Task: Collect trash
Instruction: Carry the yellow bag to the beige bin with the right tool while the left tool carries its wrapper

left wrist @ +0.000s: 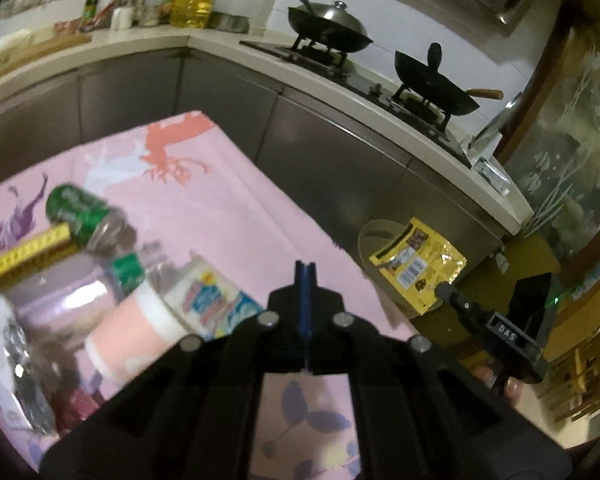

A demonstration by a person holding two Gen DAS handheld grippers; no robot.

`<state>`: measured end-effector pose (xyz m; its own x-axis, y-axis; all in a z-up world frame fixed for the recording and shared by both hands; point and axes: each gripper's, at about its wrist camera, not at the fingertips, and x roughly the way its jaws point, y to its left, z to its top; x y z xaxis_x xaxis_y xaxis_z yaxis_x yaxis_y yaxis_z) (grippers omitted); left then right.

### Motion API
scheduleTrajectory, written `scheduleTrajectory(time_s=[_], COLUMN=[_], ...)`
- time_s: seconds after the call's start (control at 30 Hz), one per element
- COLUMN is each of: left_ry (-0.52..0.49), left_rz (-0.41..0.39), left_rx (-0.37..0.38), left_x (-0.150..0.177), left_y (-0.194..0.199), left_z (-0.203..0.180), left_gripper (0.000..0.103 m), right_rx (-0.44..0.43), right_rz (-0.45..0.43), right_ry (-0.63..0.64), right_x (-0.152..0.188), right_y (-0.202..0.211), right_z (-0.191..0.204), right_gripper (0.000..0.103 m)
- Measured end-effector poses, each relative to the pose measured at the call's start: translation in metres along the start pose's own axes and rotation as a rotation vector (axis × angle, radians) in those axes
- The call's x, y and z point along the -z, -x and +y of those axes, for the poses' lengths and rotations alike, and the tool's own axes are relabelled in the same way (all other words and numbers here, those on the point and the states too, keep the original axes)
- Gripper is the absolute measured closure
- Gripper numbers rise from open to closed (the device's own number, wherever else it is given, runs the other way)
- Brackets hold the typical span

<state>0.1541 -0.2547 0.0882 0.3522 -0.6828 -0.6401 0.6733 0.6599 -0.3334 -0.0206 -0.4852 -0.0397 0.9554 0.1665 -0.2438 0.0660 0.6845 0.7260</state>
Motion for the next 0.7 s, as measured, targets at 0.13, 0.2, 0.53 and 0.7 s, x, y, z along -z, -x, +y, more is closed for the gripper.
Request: scheduleTrajectory(time_s=[0.13, 0.2, 0.53, 0.7], left_ry=[-0.011, -0.007, 0.096, 0.0], left_rz=[0.049, 0.078, 0.167, 0.208], left_rx=[-0.089, -0.152, -0.315, -0.334], left_x=[0.002, 0.013, 0.093, 0.099], left_y=[-0.004, -0.002, 0.036, 0.022], left_z=[0.007, 0.021, 0.079, 0.072], left_gripper=[0.102, 0.091, 0.061, 0.053], right_rx=[-0.018, -0.03, -0.106, -0.114], right_rz=[0.004, 0.013, 0.057, 0.075], right_ry=[-0.032, -0.032, -0.01, 0.001], right_x=[-0.005, -0.006, 0.003, 0.006], right_y=[-0.002, -0.004, -0.018, -0.021], right_z=[-0.017, -0.019, -0.003, 0.007], right_gripper=[0.103, 0.103, 0.103, 0.103])
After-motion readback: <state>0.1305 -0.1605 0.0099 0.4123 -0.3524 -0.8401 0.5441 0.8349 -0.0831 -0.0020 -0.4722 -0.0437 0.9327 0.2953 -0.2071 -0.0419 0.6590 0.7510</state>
